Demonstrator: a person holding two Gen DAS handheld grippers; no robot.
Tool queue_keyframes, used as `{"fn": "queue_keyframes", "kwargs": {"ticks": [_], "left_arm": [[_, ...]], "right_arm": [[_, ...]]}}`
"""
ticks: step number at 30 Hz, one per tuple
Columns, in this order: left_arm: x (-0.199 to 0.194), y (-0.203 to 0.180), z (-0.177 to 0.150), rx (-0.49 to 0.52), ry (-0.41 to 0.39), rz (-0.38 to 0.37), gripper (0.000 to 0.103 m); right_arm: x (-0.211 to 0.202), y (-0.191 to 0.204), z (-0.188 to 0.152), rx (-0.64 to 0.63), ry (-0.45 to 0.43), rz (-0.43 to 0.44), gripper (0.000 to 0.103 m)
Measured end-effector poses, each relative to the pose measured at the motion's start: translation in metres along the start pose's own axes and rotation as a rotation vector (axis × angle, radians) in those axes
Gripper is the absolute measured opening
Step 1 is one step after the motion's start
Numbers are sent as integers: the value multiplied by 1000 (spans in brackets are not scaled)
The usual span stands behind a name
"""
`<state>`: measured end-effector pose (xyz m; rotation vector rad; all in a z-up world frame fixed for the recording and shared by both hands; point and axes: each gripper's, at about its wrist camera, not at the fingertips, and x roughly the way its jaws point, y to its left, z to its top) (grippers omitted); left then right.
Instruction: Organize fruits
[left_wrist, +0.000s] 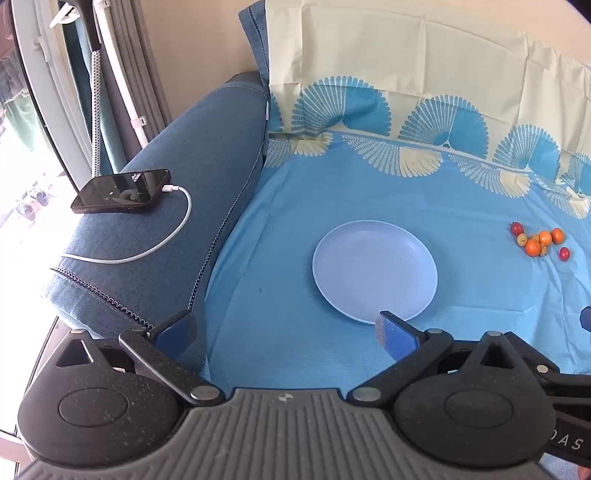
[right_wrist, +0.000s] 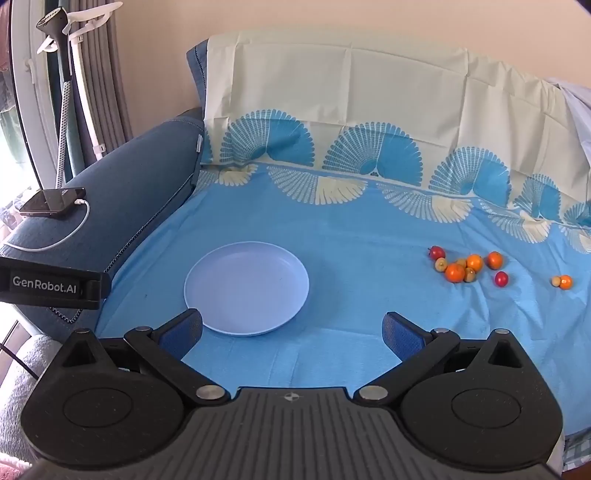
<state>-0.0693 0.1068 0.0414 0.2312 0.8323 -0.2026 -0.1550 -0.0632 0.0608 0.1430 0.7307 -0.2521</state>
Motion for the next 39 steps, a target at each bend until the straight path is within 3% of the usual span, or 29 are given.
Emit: {"fn": "queue_keyframes", "kwargs": {"ticks": [25,32,39], "left_arm": [[7,0,0,7,13,3,103],[8,0,-1,7,14,1,103],[9,1,-1,8,13,4,103]], "right_arm": [[6,-4,-7,14,23,11,103],[7,-4,-10,-8,-39,-5,103],[6,-4,-7,3,-21,4,103]]}}
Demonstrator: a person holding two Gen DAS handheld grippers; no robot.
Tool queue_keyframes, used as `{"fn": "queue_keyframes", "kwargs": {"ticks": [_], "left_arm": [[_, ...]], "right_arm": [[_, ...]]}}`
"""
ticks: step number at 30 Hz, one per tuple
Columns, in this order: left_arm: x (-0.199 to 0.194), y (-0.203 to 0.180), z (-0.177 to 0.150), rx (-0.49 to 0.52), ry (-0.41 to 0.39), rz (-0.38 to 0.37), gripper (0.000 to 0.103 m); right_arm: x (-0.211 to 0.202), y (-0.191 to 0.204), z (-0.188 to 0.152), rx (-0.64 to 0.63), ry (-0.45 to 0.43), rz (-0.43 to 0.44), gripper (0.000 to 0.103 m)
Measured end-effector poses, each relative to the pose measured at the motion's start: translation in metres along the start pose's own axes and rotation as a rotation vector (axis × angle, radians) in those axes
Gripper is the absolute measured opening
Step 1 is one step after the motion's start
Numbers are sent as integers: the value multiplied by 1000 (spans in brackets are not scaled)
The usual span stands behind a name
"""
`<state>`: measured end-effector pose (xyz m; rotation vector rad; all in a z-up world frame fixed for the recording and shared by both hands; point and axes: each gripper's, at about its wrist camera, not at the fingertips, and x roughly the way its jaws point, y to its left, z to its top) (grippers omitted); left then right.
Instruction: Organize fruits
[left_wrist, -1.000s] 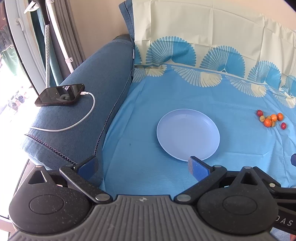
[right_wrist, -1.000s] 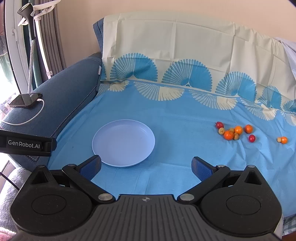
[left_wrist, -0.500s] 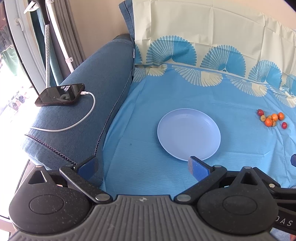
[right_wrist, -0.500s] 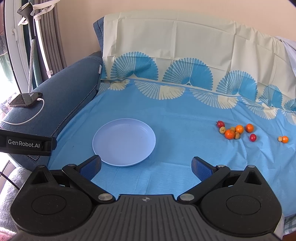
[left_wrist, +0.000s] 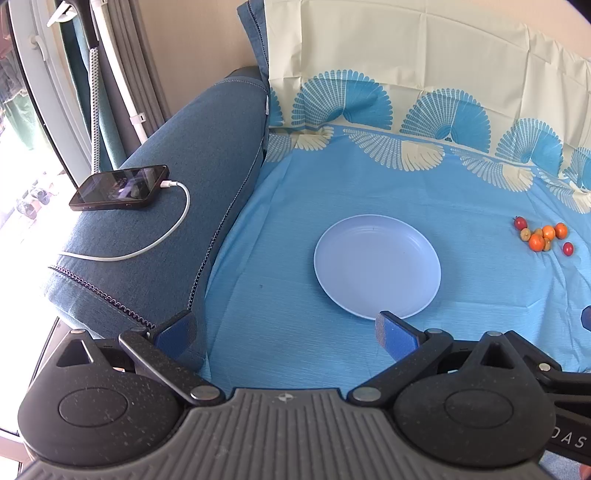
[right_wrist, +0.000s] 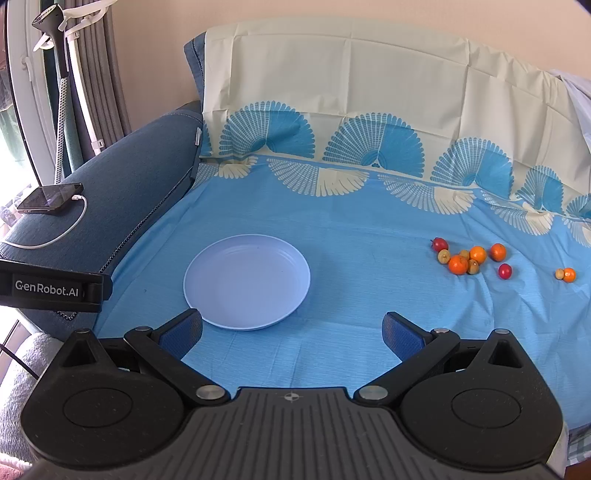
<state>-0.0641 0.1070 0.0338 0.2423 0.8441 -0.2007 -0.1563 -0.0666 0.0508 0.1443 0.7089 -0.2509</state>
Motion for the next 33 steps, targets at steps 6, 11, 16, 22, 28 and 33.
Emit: {"fn": "queue_keyframes", "kwargs": {"ticks": [6,11,16,22,28,33], "left_arm": [[0,0,1,1,4,-2,103],[1,0,1,2,5,-1,103],[1,-1,0,5,7,1,103],[3,-2,2,6,11,0,103],[5,-6,4,10,20,-11,103],[8,-14,7,8,31,-25,103]], "right_arm": [[0,0,0,1,-11,0,103],[1,-1,0,2,-6,1,103],[1,0,-1,4,-15,2,103],[3,-2,-1,16,-2,4,103],[4,-6,0,31,0,5,103],[2,-17,2,75,-33,14,103]]}}
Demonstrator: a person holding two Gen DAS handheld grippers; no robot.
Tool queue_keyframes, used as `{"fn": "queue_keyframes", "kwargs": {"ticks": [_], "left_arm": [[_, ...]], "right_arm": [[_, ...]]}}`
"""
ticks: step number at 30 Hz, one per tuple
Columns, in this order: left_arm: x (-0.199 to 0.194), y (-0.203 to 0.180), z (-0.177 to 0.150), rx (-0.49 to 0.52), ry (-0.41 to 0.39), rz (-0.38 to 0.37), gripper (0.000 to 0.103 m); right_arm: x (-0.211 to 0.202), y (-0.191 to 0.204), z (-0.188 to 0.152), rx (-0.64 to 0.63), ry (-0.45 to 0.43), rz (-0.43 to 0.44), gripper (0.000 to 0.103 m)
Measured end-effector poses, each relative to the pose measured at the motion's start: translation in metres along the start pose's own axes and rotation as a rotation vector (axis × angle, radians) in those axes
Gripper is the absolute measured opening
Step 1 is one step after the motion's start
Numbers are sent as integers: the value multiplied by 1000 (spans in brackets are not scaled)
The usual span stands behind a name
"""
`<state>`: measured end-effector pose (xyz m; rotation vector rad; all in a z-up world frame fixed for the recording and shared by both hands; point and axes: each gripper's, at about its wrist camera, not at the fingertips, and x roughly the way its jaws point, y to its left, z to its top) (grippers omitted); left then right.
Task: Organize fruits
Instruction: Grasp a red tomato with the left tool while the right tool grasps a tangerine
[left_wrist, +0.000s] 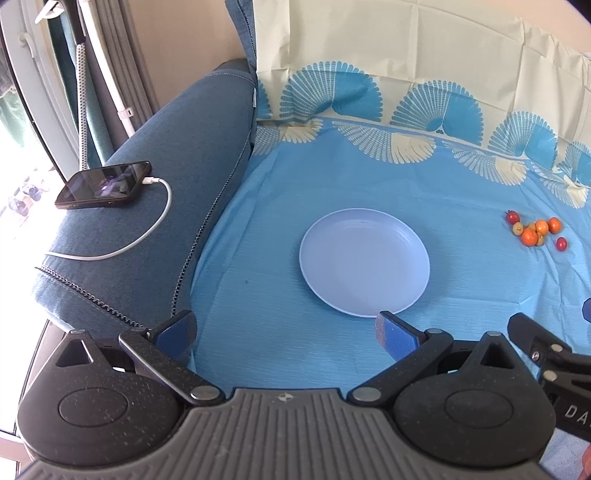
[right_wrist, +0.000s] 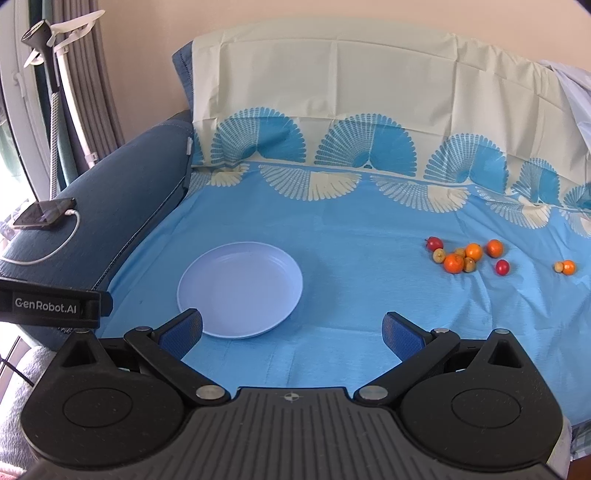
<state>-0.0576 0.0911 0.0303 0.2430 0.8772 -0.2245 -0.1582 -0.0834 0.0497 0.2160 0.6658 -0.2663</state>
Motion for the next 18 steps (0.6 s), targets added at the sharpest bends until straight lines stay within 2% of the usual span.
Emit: {"fn": "queue_keyframes", "kwargs": {"ticks": [7,10,18], "left_arm": [[7,-25,11,32,9,-10,103],[10,-46,20,55,6,-32,103],[33,-139,49,153,7,-152,103]], "right_arm": [[-2,-33,6,68,-58,-17,103],[-3,-56,11,99,-92,-59,103],[2,-155,19,200,-137,-283,103]]}}
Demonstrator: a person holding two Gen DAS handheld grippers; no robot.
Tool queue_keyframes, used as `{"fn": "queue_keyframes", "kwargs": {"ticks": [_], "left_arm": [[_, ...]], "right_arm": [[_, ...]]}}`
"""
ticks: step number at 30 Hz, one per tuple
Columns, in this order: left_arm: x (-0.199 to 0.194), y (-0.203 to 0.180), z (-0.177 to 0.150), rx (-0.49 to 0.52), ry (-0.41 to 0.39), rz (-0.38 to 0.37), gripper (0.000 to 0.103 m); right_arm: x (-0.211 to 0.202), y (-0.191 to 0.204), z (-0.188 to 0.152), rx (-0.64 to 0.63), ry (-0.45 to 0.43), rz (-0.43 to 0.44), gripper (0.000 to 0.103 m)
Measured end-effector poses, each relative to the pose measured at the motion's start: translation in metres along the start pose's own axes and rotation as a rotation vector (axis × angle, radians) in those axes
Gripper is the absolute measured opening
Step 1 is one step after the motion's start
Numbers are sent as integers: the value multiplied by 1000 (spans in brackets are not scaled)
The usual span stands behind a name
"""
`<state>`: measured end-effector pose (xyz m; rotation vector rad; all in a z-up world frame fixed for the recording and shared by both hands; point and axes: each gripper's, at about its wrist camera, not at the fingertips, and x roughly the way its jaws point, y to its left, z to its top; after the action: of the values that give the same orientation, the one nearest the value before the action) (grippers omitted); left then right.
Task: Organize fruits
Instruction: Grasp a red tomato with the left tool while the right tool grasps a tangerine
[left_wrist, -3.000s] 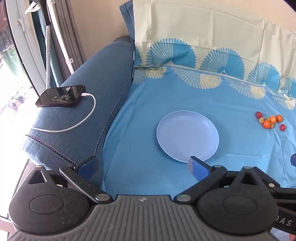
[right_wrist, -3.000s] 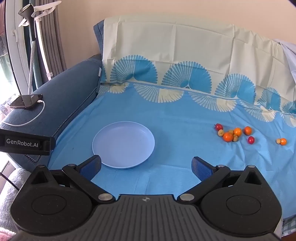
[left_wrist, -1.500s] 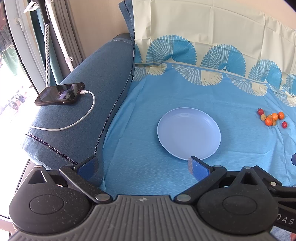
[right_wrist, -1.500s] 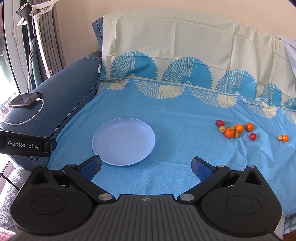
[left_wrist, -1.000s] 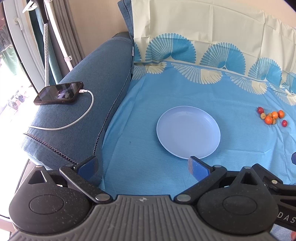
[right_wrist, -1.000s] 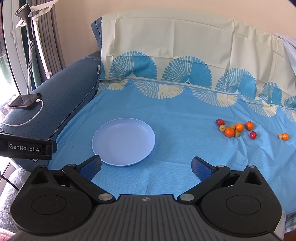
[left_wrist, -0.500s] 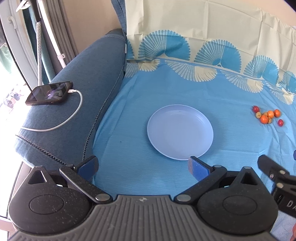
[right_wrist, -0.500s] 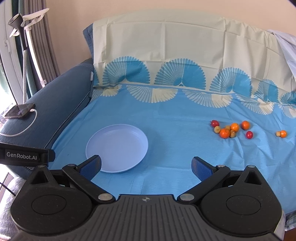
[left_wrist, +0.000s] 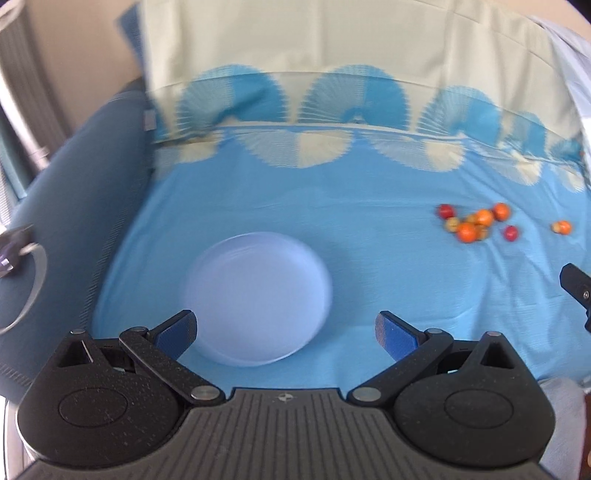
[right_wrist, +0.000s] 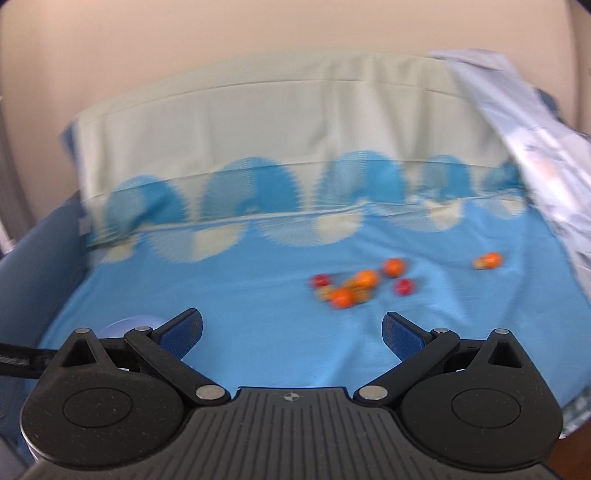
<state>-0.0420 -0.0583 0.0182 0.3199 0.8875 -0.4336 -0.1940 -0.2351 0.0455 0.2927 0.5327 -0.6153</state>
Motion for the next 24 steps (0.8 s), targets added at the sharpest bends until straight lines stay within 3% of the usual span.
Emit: {"fn": "queue_keyframes", "kwargs": {"ticks": [6,10,15,20,24], "left_arm": [[61,-90,42,78,16,-115,103],[130,-140,72,72,96,-153,103],[208,-180,99,61,172,-136,103],[256,-195,129,53,203,-133,103],[289,-206,146,33,268,-175,103]], "right_arm": [[57,-92,15,63,9,-201,103],[118,-158,24,138,38,-313,103],[199,-241,28,232,42,-373,102],[277,-303,32,310,57,-448,102],[325,-331,40,394,111,-401,96]]}}
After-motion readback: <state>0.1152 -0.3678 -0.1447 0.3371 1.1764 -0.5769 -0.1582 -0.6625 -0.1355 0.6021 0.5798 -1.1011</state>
